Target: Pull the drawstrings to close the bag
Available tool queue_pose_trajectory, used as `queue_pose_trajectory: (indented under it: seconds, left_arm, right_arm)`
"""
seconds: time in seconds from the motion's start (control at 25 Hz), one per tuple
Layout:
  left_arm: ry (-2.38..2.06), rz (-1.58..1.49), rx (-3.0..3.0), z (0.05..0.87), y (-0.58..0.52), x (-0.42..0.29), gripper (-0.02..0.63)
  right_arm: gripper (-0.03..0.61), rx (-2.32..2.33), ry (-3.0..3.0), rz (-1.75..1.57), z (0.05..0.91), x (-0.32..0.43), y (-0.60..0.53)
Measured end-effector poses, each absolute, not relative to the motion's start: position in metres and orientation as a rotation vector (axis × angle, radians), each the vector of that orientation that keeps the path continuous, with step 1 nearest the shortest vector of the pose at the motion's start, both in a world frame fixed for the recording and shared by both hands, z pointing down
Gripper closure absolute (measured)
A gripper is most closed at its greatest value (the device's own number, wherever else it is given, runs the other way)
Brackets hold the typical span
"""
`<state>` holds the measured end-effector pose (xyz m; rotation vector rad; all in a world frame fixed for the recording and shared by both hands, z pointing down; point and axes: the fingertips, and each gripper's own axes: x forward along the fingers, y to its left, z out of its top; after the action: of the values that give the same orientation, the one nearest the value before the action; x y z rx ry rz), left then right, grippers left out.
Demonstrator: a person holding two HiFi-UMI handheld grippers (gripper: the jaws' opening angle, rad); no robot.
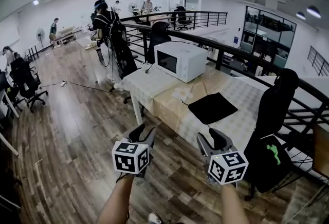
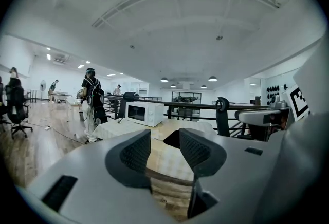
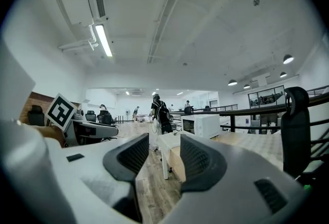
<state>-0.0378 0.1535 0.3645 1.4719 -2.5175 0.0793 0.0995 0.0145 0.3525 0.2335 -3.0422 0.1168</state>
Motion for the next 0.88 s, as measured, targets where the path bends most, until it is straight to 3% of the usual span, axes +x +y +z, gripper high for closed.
queue_pose_trajectory:
  seconds: [0.48,0.88]
  left_arm:
    - [-2.384,0.065,1.643,0.372,0.133,-0.117,0.391]
    - [-2.349,0.125,1.717,0.378,0.115,-0.135,0.383]
  right_arm:
    - [0.360,0.459,-2.986,0.129,0.355,0.045,0.012]
    - [0.347,0.553,-2.976,0.137,0.359,0.033,0.004]
